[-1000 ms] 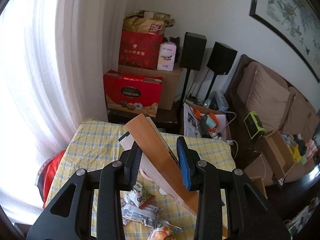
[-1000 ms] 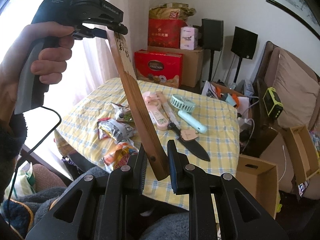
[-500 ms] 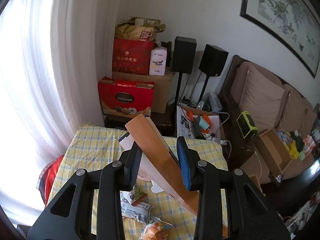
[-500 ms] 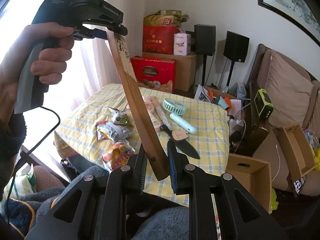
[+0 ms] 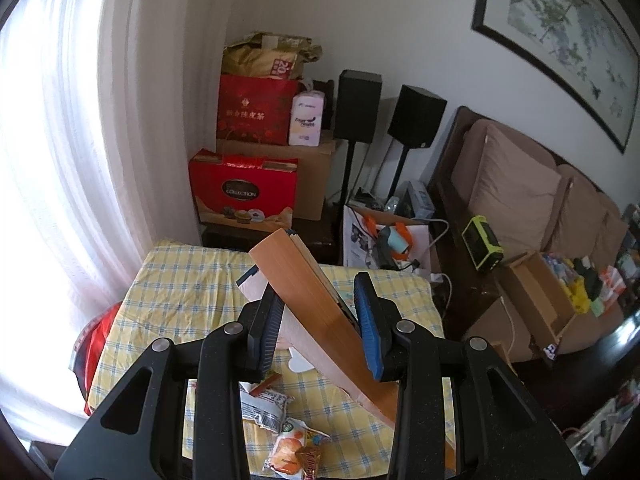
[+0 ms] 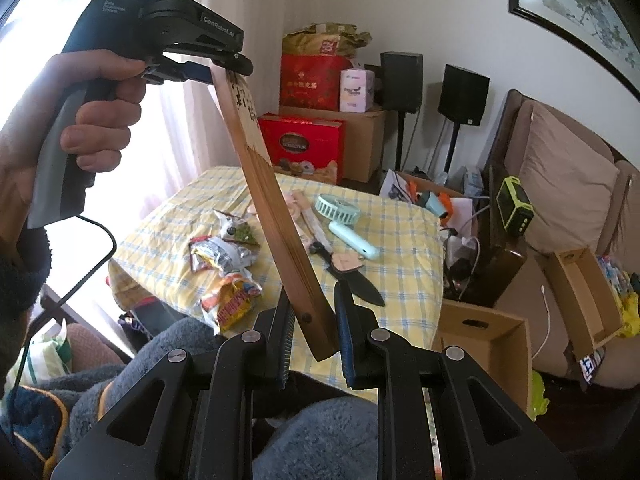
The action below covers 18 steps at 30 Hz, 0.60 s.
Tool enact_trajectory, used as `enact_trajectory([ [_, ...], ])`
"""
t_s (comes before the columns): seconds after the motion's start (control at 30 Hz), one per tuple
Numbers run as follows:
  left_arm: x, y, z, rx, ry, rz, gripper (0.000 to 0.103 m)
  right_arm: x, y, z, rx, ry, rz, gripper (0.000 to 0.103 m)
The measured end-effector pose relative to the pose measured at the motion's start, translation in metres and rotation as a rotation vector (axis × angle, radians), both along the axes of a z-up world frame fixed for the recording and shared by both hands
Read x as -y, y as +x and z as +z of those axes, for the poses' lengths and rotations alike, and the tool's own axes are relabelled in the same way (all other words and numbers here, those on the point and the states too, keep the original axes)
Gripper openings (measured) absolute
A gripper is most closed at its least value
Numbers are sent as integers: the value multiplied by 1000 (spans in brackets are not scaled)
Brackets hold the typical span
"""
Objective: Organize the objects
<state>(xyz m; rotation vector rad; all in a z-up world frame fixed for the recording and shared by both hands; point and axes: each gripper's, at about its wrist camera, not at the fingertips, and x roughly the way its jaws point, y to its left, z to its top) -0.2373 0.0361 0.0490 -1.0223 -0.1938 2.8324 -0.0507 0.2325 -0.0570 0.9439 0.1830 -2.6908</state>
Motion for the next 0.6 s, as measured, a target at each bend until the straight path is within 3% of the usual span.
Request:
enact_trajectory([
  [0.6,-12,39,22,-64,31,-63,32,-8,24,-1,-26,15,-36,18],
])
